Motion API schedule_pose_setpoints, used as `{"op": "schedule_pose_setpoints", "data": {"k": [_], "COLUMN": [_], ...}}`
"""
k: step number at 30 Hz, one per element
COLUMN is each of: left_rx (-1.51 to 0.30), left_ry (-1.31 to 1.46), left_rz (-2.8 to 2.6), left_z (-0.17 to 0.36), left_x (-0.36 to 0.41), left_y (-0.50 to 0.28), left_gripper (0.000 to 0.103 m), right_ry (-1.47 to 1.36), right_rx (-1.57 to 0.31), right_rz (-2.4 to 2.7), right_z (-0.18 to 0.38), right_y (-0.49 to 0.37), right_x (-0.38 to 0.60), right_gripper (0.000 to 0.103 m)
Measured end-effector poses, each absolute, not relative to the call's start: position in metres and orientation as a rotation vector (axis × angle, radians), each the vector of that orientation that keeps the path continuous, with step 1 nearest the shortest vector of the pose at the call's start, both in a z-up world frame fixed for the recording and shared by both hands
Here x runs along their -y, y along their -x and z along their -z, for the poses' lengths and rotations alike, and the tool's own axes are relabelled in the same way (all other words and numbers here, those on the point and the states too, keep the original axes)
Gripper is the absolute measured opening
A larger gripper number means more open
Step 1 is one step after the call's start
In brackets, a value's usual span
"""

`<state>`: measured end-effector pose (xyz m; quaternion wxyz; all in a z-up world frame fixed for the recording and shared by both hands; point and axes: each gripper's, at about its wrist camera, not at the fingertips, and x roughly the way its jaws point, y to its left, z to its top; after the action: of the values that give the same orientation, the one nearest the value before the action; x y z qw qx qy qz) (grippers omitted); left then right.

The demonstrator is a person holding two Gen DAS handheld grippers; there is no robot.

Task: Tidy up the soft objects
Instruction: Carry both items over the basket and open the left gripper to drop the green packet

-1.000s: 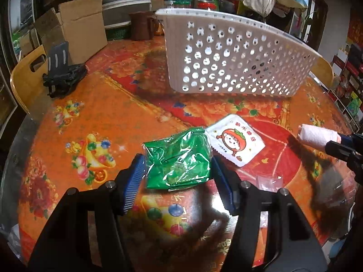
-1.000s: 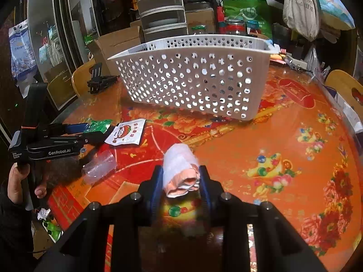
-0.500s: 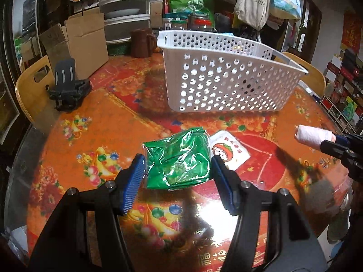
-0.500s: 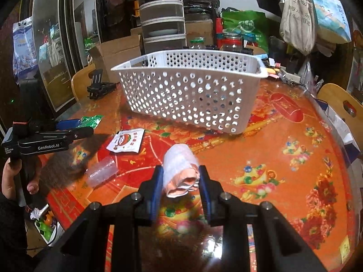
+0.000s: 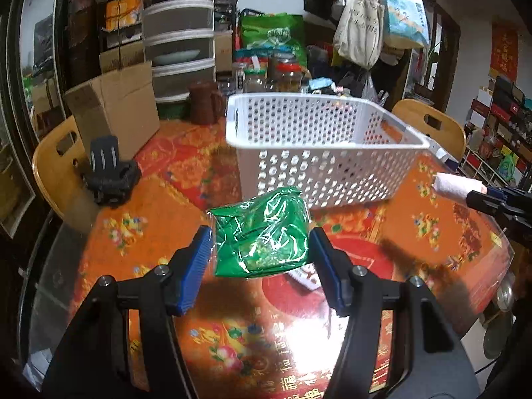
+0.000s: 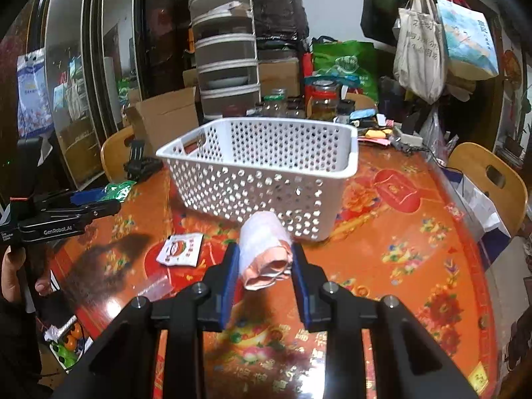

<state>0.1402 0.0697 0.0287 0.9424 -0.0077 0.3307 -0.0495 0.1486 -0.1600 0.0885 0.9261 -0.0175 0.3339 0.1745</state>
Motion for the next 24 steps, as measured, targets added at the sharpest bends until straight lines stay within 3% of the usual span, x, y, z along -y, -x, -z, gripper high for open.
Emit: {"op": "schedule_pose_setpoints", "data": {"k": [24], "left_rx": [-0.610], "left_ry": [-0.057], "left_rz": [0.135], "left_z": [-0.128], "left_x": [-0.033], "left_y": [-0.215], "left_gripper": [0.058], "right_ry": [0.071], "right_rx": [-0.671], "right_rz": [-0.314], "right_z": [-0.143], "right_y": [-0.229], "right_x": [0.163], "right_gripper": [0.029]}}
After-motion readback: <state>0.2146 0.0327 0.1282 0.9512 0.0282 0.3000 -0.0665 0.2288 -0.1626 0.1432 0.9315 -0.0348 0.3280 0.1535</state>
